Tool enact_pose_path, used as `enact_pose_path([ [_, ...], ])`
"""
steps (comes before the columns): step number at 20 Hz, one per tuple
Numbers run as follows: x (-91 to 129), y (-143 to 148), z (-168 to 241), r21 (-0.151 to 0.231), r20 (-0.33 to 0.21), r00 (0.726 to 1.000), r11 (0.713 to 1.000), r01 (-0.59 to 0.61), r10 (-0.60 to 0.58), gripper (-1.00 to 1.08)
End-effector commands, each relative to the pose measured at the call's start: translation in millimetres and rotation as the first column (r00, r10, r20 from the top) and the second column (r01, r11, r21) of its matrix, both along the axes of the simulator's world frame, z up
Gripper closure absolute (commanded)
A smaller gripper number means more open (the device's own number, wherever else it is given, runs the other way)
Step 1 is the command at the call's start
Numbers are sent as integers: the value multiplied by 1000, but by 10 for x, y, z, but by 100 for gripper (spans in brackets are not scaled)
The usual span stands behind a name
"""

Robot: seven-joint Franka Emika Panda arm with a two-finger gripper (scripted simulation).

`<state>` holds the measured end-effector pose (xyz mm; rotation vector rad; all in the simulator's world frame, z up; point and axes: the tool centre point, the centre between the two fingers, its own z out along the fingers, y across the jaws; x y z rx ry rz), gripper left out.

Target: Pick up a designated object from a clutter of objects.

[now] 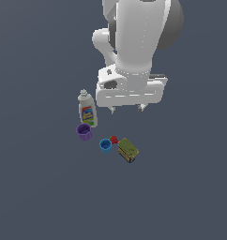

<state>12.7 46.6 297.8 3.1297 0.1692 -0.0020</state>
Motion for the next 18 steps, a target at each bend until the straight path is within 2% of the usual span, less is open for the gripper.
enact_pose_path([
  [1,47,11,-122,-1,-1,999,999,-38,38,-92],
  [8,212,60,-631,-4,-2,981,981,-196,196,-92],
  [18,359,156,-1475,1,-2,899,899,-438,438,-92],
])
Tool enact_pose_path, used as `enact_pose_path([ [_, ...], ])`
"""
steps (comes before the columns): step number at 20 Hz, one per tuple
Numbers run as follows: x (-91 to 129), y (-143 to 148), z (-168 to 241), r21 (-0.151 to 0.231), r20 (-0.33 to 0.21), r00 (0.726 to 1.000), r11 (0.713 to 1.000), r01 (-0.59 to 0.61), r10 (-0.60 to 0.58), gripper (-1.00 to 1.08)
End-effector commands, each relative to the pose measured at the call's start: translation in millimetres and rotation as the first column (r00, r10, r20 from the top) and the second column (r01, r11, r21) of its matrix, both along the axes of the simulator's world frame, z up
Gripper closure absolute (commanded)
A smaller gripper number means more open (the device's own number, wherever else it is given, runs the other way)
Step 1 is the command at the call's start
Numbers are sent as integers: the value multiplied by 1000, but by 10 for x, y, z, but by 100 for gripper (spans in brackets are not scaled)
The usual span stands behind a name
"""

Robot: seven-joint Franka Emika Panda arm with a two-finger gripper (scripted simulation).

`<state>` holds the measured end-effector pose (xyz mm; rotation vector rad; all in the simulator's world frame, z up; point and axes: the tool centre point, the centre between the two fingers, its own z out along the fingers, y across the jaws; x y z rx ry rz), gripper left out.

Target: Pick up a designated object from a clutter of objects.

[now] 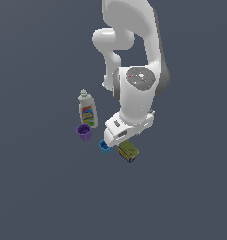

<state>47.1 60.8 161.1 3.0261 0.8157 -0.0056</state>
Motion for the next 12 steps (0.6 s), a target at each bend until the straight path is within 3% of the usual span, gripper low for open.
enact_pose_path([
  [1,20,22,-169,2,1,999,999,-53,53,-92],
  [12,33,67,-522,8,1,988,988,-157,157,-92],
])
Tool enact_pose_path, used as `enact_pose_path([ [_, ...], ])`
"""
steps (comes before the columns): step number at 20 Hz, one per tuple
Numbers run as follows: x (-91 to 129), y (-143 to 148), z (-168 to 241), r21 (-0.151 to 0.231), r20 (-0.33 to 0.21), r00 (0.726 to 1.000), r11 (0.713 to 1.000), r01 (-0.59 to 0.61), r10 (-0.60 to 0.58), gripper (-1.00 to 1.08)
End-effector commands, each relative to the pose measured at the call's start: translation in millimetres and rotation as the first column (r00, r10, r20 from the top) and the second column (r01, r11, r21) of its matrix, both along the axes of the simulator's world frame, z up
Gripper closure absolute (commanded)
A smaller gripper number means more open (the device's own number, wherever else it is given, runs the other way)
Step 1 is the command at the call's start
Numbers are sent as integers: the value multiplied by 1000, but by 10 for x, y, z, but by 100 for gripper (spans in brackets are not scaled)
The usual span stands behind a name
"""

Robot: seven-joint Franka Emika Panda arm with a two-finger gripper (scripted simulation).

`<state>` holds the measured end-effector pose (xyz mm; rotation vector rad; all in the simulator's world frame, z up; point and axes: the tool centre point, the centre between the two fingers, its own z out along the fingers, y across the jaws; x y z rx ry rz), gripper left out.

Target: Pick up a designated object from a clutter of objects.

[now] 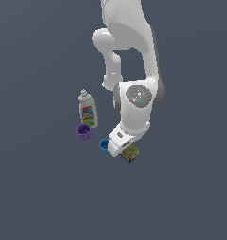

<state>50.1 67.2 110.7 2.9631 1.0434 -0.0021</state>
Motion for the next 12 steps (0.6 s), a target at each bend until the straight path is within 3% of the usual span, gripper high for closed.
enact_pose_path([
  [1,4,3,-20,1,1,1000,1000,-8,8,-92],
  [12,-10,4,-366,1,1,1000,1000,-7,7,-92],
])
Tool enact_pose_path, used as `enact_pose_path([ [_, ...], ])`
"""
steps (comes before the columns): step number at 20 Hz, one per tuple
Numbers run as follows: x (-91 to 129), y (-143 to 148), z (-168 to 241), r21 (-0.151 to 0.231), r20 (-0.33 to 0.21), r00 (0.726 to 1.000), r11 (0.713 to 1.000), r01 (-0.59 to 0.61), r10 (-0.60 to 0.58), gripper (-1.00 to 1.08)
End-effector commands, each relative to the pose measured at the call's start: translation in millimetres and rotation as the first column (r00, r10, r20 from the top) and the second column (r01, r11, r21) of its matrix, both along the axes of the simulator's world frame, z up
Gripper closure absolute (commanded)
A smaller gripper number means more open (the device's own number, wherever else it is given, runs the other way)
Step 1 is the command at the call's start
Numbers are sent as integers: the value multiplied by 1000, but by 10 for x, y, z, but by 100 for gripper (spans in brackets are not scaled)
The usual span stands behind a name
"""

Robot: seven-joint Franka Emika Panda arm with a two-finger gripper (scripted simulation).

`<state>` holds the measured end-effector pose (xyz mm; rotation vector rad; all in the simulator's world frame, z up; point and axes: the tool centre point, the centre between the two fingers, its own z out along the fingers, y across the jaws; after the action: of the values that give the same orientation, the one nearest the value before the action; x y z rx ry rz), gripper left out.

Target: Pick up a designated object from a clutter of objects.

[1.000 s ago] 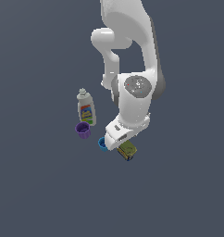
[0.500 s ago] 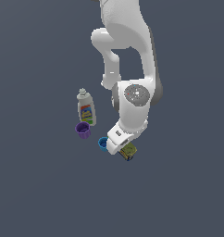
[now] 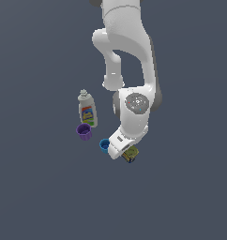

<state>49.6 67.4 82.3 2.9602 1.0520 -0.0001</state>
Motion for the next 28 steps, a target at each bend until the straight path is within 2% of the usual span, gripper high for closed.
enact_pose_path([
  [1,-5,-1,-127,0,0,1000,1000,-1,1,-92],
  [7,7,-2,-239,0,0,1000,1000,-2,2,-92],
  [8,7,-2,-239,0,0,1000,1000,-2,2,108],
  [21,-4,0,-214,-1,0,1000,1000,-2,2,108],
  [28,-108,63,-36,-1,0,1000,1000,-2,2,108],
])
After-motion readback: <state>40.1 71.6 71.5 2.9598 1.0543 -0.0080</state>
